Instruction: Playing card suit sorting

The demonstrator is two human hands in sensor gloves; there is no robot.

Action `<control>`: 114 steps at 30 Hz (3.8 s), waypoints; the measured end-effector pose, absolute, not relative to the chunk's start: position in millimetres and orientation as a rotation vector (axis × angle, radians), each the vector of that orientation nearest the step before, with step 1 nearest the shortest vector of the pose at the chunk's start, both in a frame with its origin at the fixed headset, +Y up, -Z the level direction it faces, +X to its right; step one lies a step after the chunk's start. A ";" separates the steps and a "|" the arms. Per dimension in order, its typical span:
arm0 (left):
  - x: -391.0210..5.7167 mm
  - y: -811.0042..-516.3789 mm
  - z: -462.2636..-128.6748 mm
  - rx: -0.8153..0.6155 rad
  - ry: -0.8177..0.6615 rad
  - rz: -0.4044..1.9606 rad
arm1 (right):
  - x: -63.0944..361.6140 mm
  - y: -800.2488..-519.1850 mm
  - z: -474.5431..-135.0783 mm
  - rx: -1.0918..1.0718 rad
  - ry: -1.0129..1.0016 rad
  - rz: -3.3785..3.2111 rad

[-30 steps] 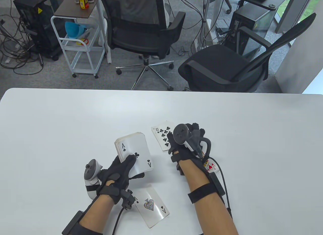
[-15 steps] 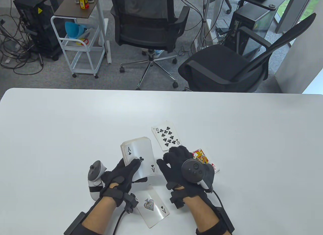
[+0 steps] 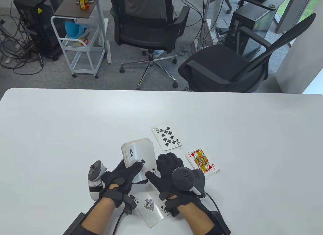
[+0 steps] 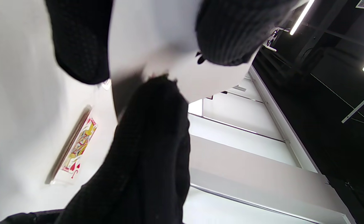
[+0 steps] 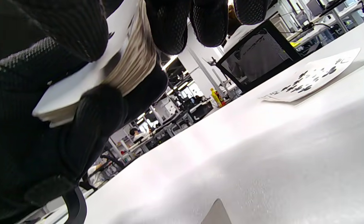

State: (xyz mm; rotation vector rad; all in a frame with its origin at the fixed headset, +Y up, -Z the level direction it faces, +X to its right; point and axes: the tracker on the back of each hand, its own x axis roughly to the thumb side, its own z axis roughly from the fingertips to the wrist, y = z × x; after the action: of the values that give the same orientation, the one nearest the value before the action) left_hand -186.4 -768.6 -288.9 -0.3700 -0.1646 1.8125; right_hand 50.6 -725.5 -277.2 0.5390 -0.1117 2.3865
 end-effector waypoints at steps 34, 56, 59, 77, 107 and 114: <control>-184.1 -763.4 -285.3 -0.250 -0.157 1.924 | 88.6 -722.2 -293.3 0.336 -0.284 2.239; -204.5 -756.0 -291.7 -0.131 -0.122 2.033 | 73.5 -737.5 -439.2 -0.170 0.148 2.859; -204.0 -756.1 -290.5 -0.128 -0.116 2.049 | 62.6 -746.6 -444.2 -0.248 0.203 2.990; -190.7 -759.1 -291.5 -0.227 -0.154 1.979 | 87.6 -690.9 -347.9 0.160 -0.245 2.387; -180.1 -773.4 -289.6 -0.321 -0.144 1.885 | 49.7 -719.8 -281.9 0.509 -0.288 2.311; -179.2 -773.4 -288.6 -0.337 -0.142 1.909 | 59.1 -717.7 -281.4 0.494 -0.373 2.265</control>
State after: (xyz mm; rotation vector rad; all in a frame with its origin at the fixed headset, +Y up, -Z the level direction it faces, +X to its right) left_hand -179.2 -773.4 -288.6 -0.3372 -0.1423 1.9092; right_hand 59.1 -717.7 -281.4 0.4936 -0.3728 2.2647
